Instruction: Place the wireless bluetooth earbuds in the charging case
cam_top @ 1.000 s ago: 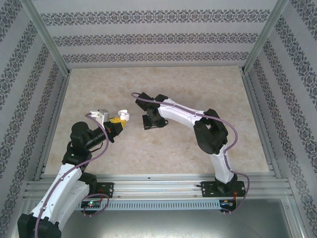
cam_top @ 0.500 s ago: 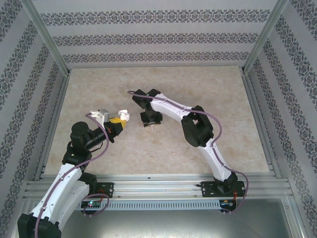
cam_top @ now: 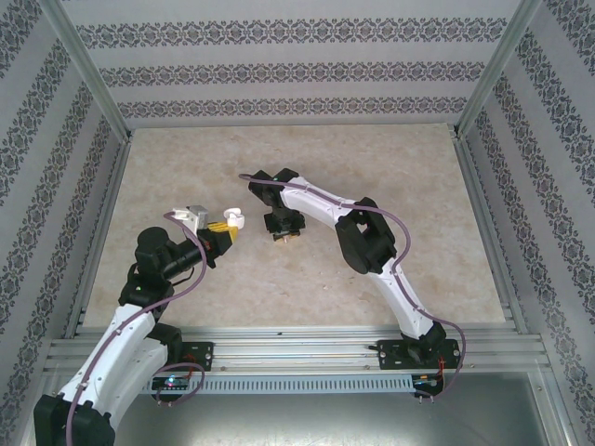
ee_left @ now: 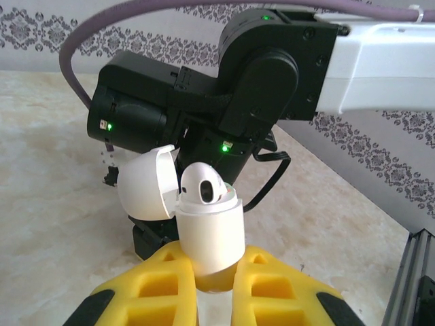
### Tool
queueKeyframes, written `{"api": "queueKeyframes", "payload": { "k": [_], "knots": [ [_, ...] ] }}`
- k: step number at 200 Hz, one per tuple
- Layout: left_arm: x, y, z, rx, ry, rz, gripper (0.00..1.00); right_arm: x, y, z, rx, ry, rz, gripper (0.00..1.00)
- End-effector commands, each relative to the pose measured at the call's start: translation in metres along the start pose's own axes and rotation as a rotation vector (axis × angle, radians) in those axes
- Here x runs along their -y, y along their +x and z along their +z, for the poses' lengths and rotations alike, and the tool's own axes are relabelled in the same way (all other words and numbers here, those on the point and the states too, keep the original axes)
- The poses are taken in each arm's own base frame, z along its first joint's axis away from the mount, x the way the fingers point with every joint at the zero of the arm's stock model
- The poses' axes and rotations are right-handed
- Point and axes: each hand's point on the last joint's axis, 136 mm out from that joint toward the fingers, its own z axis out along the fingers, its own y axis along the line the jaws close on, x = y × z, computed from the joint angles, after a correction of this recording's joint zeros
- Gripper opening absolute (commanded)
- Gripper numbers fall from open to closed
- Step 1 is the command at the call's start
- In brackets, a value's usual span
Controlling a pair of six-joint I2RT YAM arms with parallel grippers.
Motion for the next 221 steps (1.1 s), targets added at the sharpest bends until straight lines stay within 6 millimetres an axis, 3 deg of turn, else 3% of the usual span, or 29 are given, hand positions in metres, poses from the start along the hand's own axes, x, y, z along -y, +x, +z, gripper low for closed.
{"api": "queueKeyframes", "payload": {
  "k": [1, 23, 55, 98, 128, 151, 180, 221],
  "knots": [
    [0.006, -0.012, -0.002, 0.050, 0.035, 0.035, 0.03, 0.006, -0.002, 0.010, -0.024, 0.018, 0.003, 0.27],
    [0.006, -0.011, -0.002, 0.048, 0.039, 0.033, 0.03, 0.006, -0.003, 0.011, -0.024, 0.013, 0.003, 0.27],
    [0.009, -0.010, -0.002, 0.050, 0.053, 0.034, 0.02, 0.003, 0.000, 0.011, -0.037, -0.011, 0.000, 0.16],
    [0.016, -0.014, -0.003, 0.077, 0.097, 0.049, 0.02, 0.008, -0.001, -0.014, 0.039, -0.033, 0.019, 0.11],
    [0.024, -0.022, -0.005, 0.138, 0.145, 0.068, 0.02, 0.011, -0.006, -0.059, 0.211, -0.105, 0.048, 0.09],
    [0.035, -0.030, -0.006, 0.173, 0.201, 0.116, 0.02, 0.015, -0.003, -0.108, 0.379, -0.188, 0.088, 0.08],
    [0.042, -0.044, -0.006, 0.216, 0.229, 0.201, 0.02, 0.011, 0.013, -0.169, 0.550, -0.260, 0.077, 0.07],
    [0.050, -0.059, 0.001, 0.229, 0.283, 0.217, 0.02, -0.005, 0.042, -0.235, 0.740, -0.340, 0.037, 0.06]
  ]
}}
